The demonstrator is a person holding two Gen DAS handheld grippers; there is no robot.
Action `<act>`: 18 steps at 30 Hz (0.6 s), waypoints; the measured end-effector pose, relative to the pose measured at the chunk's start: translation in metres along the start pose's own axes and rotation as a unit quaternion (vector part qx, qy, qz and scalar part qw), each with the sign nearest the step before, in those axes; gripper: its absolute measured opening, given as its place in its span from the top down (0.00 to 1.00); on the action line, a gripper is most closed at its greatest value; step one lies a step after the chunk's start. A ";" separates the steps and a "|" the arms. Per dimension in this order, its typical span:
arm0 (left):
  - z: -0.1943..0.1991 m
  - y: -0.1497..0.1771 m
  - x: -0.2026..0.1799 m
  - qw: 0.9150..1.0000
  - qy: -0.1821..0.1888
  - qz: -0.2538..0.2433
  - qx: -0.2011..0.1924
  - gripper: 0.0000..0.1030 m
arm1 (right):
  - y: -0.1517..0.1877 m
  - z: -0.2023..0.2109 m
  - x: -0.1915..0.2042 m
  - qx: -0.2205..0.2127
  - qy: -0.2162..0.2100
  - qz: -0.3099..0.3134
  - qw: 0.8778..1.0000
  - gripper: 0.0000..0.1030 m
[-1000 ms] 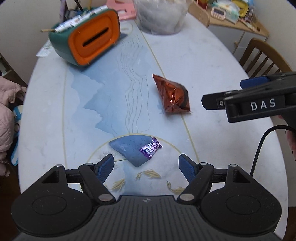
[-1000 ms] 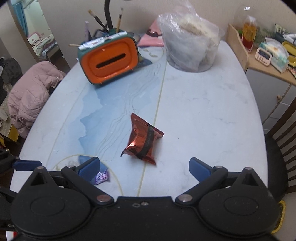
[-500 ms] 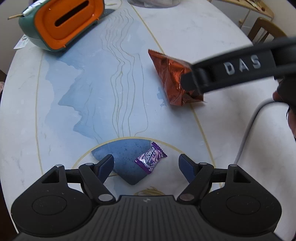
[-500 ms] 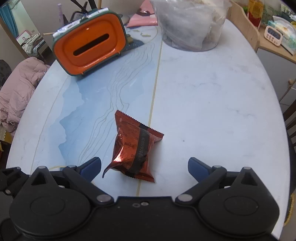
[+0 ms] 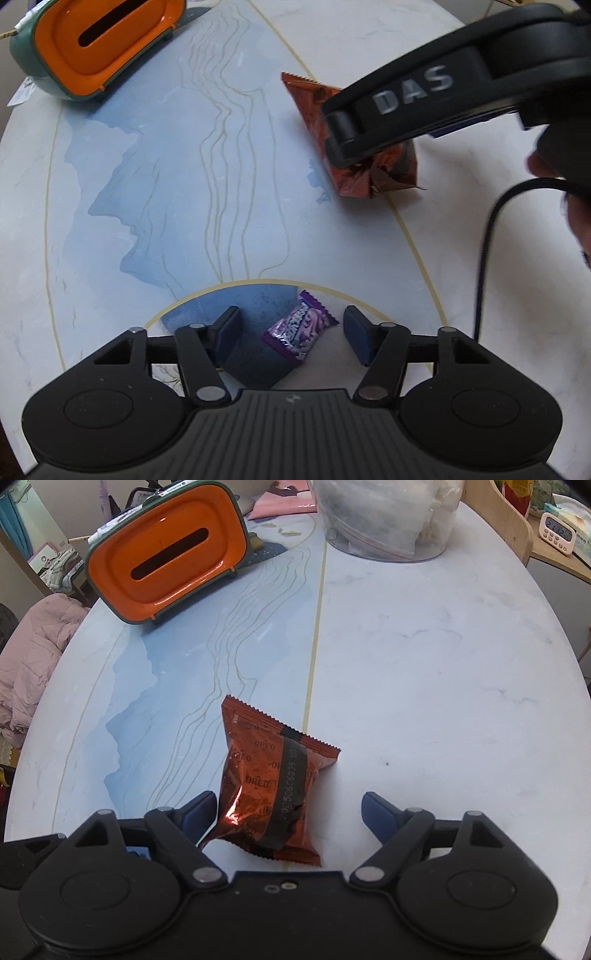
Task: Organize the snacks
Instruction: 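Grasp purple candy with left tool while right tool grasps copper-red packet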
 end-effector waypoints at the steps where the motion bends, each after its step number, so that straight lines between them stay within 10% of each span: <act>1: 0.001 0.000 -0.002 1.000 0.001 -0.003 -0.003 0.49 | 0.000 -0.002 0.000 0.001 -0.001 -0.002 1.000 0.19; 10: 0.005 0.004 -0.007 1.000 0.010 0.002 -0.012 0.80 | 0.003 -0.005 0.006 0.001 -0.012 0.003 1.000 0.42; 18: 0.009 0.007 0.006 0.998 0.013 0.056 -0.016 0.81 | 0.011 0.003 0.009 -0.009 0.000 0.012 1.000 0.54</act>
Point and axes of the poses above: each gripper's, at about its wrist camera, not at the fingertips, and z roughly against the way its jaws point, x to its left, y to its underside, the point moved 7 cm from there along -z, roughly the way its jaws point, and after that the axes turned 12 degrees about x, right-handed, at the moved point
